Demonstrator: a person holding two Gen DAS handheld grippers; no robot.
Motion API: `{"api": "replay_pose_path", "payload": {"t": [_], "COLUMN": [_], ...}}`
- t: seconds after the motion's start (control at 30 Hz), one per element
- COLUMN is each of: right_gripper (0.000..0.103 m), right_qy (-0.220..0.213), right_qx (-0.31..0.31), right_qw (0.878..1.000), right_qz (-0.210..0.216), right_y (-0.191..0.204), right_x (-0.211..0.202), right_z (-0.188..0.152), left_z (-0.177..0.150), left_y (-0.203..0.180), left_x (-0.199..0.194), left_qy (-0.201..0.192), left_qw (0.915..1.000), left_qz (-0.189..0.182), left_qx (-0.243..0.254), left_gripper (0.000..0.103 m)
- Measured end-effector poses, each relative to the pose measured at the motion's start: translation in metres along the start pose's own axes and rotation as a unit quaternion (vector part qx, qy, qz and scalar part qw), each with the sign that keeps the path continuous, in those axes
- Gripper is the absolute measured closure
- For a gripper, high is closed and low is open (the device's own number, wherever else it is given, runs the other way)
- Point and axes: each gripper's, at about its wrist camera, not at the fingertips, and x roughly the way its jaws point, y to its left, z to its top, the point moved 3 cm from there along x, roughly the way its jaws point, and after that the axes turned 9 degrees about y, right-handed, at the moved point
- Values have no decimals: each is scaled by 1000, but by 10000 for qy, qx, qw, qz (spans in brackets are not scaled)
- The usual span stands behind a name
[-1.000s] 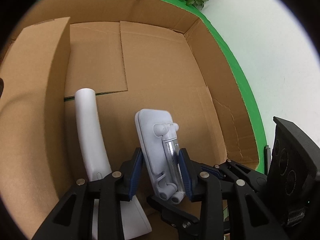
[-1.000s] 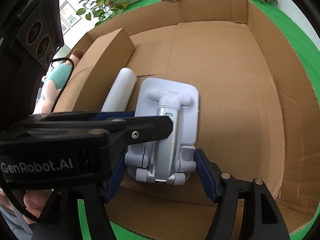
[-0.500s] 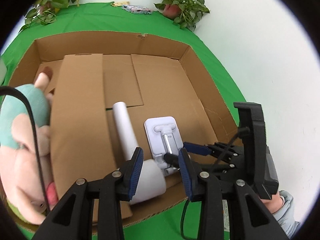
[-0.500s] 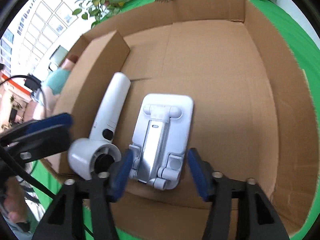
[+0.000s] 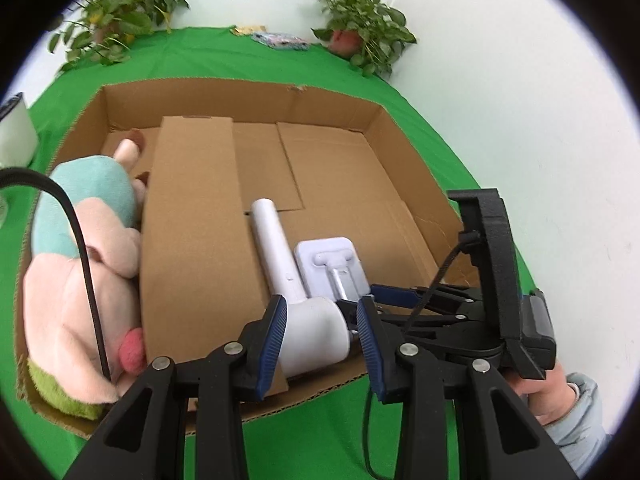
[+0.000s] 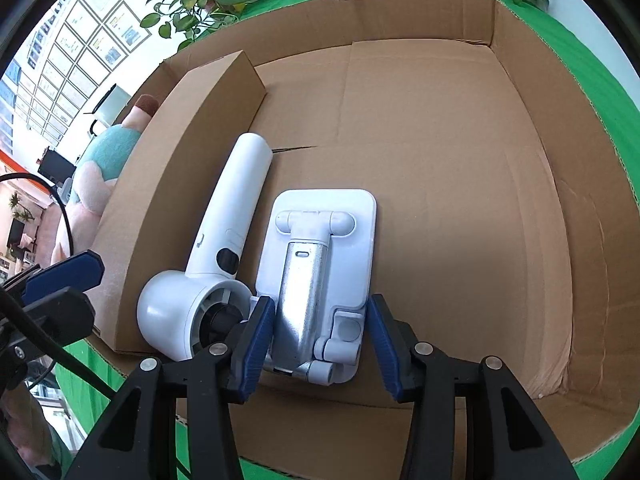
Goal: Organize objects
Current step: 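Open both grippers to release the phone stand in the box, then withdraw both grippers from the box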
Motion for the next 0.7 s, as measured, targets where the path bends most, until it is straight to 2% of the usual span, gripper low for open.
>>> {"api": "replay_pose_path", "payload": {"t": [0.1, 0.17, 0.23, 0.27, 0.3, 0.33, 0.4, 0.43, 0.53, 0.63, 0.7], "right_gripper": [56, 54, 35, 29, 19, 10, 0, 1, 1, 1, 1], "right_qy": [-56, -297, -753, -1017, -1456, -1787, -2438, -2656, -2945, -3207, -3279], "right_qx": [30, -21, -107, -177, -303, -403, -607, -707, -825, -822, -736], "right_qw": [10000, 9993, 9953, 9920, 9849, 9782, 9624, 9566, 9471, 9359, 9337], "right_qz": [36, -227, -599, -725, -887, -975, -1028, -965, -977, -1204, -1233], "right_y": [0, 2, 8, 11, 20, 26, 40, 46, 60, 67, 70], "right_x": [-3, -14, -35, -47, -66, -79, -102, -109, -120, -130, -136], "right_z": [-4, -11, -22, -29, -41, -51, -79, -95, -130, -157, -171], "left_z": [-8, -15, -24, -29, -37, -43, -54, -60, -72, -82, -90], "left_y": [0, -3, -10, -15, -23, -28, -42, -46, -53, -54, -55], "left_x": [-12, -23, -33, -39, -47, -52, -58, -62, -60, -61, -61], "left_qy": [-372, -740, -1228, -1500, -1858, -2092, -2372, -2418, -2445, -2483, -2452], "left_qw": [9987, 9950, 9854, 9782, 9661, 9555, 9348, 9305, 9292, 9217, 9243], "left_qz": [341, 670, 1181, 1430, 1787, 2068, 2625, 2730, 2759, 2978, 2924], "left_qx": [-7, 29, 55, 93, 156, 218, 317, 339, 265, 93, 27], "left_gripper": [65, 60, 35, 29, 20, 20, 19, 19, 19, 19, 19]}}
